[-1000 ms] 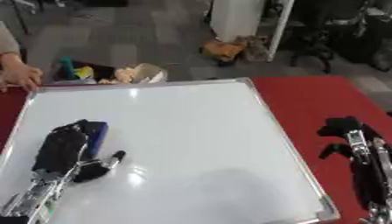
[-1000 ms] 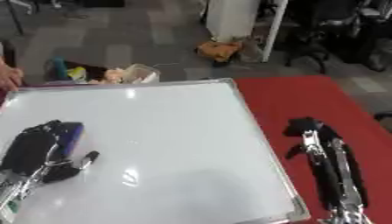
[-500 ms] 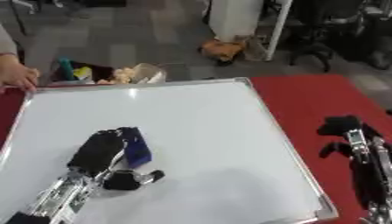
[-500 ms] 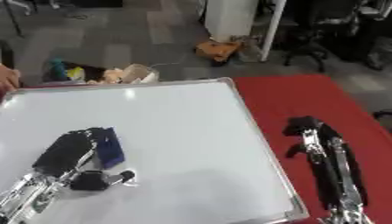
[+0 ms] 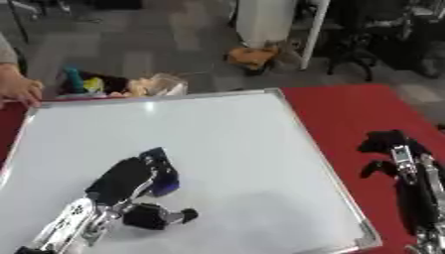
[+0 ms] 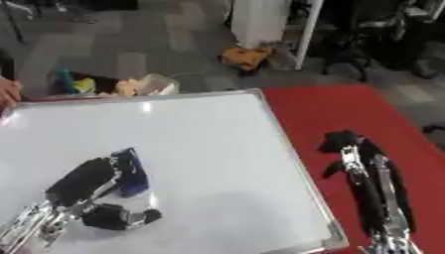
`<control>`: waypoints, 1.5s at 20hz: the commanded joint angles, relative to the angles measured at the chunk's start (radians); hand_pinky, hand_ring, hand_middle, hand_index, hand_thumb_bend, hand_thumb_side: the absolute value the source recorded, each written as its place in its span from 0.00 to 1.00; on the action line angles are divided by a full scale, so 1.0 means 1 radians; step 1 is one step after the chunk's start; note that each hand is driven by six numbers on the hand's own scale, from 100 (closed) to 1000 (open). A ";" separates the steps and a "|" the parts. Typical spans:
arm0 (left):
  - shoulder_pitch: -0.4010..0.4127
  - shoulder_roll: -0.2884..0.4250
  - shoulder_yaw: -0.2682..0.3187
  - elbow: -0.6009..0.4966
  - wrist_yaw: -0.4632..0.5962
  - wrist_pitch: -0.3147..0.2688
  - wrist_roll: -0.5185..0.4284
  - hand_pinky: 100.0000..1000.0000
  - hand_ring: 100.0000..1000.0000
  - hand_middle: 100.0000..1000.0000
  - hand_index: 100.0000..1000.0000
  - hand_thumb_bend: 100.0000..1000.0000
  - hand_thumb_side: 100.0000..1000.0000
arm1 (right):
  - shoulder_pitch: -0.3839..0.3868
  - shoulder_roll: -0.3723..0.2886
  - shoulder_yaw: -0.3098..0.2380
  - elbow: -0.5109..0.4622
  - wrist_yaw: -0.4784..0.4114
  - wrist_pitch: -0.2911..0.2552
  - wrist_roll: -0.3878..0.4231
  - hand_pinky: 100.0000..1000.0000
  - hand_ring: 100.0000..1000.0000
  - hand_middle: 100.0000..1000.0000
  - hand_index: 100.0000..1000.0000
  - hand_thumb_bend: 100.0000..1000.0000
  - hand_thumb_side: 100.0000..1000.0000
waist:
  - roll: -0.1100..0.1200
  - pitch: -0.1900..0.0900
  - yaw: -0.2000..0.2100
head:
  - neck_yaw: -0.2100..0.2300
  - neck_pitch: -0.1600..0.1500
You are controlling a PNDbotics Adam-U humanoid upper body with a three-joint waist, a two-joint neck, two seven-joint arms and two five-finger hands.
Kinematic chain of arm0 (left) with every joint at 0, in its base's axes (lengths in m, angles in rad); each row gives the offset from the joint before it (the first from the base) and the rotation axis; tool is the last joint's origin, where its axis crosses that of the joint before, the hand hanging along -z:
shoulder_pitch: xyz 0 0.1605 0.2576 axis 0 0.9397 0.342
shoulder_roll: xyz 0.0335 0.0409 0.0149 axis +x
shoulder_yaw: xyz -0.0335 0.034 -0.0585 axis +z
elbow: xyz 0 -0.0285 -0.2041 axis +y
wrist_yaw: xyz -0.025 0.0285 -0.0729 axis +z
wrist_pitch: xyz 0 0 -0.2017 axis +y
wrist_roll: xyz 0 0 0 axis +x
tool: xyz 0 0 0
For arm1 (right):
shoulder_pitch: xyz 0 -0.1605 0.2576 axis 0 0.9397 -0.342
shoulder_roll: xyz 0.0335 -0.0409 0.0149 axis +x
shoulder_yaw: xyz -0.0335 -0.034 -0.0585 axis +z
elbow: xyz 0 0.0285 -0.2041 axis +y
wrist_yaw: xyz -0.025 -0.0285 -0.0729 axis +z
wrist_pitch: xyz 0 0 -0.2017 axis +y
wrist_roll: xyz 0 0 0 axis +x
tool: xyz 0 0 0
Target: Wipe the whiteboard clean with a brush.
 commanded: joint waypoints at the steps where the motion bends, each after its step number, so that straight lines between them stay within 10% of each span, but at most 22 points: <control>1: 0.010 -0.002 0.027 -0.064 0.065 0.011 -0.061 0.39 0.45 0.48 0.67 0.60 0.87 | -0.005 -0.024 -0.006 -0.022 -0.003 0.000 -0.002 0.29 0.60 0.51 0.64 0.00 0.77 | 0.001 -0.014 0.002 | -0.009 -0.003; 6: 0.013 0.105 0.104 -0.297 0.679 0.207 -0.151 0.38 0.44 0.47 0.66 0.59 0.90 | 0.000 -0.028 -0.009 -0.022 -0.001 0.000 -0.005 0.29 0.60 0.51 0.64 0.00 0.77 | 0.003 -0.018 0.009 | -0.021 -0.002; 9: 0.025 0.141 0.158 -0.396 0.835 0.296 -0.122 0.39 0.45 0.48 0.66 0.60 0.90 | 0.002 -0.028 -0.010 -0.022 0.000 0.001 -0.007 0.29 0.60 0.51 0.64 0.00 0.77 | 0.004 -0.020 0.013 | -0.026 -0.001; 15: 0.061 0.171 0.257 -0.462 0.877 0.332 0.038 0.40 0.47 0.50 0.67 0.62 0.90 | 0.003 -0.031 -0.011 -0.022 0.000 -0.002 -0.007 0.29 0.60 0.51 0.64 0.00 0.77 | 0.005 -0.021 0.017 | -0.031 -0.005; 30: 0.175 0.197 0.489 -0.457 0.979 0.212 0.490 0.43 0.49 0.52 0.67 0.63 0.92 | 0.009 -0.031 -0.019 -0.022 0.002 -0.002 -0.021 0.29 0.60 0.51 0.64 0.00 0.77 | 0.007 -0.025 0.029 | -0.050 -0.004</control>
